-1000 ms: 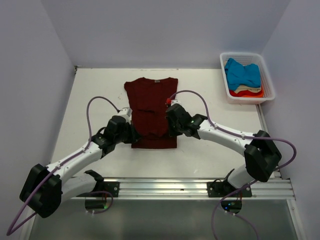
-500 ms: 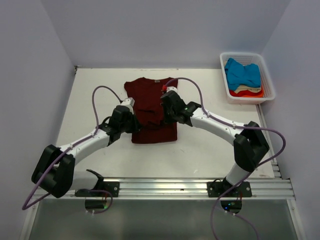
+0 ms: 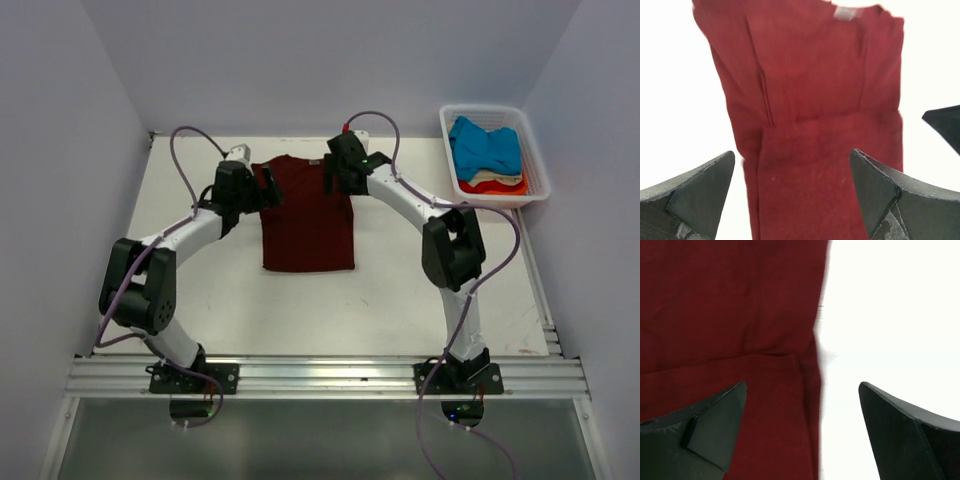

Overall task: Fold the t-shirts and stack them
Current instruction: Fold the folded rectangular tshirt in 1/3 of the way, then grab one side of the 2/3 rectangular tshirt with both arms

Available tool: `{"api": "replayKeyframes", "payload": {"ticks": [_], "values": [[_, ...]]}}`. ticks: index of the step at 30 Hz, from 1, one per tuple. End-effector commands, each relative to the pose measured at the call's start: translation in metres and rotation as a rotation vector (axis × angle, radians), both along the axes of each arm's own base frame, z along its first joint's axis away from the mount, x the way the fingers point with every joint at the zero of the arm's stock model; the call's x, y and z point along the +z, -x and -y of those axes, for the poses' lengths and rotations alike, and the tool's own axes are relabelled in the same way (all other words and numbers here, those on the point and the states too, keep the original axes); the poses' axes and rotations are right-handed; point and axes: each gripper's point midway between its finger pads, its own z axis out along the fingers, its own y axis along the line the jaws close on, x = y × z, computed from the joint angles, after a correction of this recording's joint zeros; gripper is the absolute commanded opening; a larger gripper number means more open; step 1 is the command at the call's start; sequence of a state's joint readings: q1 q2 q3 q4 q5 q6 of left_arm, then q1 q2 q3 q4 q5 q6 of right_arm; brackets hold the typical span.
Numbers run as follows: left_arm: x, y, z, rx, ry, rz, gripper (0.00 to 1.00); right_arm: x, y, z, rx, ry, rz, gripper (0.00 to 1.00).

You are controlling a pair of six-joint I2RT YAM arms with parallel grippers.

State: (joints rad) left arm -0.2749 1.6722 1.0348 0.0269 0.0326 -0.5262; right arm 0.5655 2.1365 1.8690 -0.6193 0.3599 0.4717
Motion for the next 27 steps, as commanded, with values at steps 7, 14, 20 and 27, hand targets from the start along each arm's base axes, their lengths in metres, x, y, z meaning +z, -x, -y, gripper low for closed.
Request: {"api": "replayKeyframes", "payload": {"ticks": [7, 14, 20, 27], "values": [[0.107, 0.001, -0.014, 0.013, 0.003, 0.298, 1.0, 0.066, 0.034, 0.025, 0.016, -0.055, 0.153, 0.99], [0.04, 0.052, 0.004, -0.118, 0.069, 0.084, 1.0, 0.031, 0.088, 0.035, 0.07, -0.107, 0.038, 0.97], [-0.015, 0.102, 0.01, -0.196, 0.122, -0.016, 1.0, -0.016, 0.128, 0.026, 0.137, -0.207, -0.076, 0.81], [-0.026, 0.12, 0.019, -0.264, 0.18, 0.005, 1.0, -0.053, 0.149, 0.011, 0.178, -0.293, -0.182, 0.2]]}}
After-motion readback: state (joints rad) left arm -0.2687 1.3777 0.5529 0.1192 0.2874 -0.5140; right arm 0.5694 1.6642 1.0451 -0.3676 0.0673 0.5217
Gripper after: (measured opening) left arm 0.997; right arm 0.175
